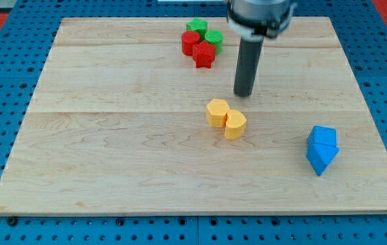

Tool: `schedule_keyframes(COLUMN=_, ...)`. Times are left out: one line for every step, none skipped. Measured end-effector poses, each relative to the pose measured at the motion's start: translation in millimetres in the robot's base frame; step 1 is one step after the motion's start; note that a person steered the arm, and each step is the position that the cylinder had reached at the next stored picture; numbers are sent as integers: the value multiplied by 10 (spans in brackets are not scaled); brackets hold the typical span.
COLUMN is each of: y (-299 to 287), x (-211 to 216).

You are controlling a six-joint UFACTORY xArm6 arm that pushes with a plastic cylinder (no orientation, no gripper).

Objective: Group red blocks and green blocks away from each other

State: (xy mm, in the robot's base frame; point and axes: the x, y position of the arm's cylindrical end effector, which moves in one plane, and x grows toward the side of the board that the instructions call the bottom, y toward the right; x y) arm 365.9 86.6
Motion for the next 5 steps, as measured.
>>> schedule_keyframes(y=-27, x=-448)
schedule_keyframes(y=58, x=-1020)
schedule_keyframes(y=-393, x=-1505)
schedule_keyframes(y=-1031, x=-1727)
schedule_keyframes(y=-1365, x=-1683)
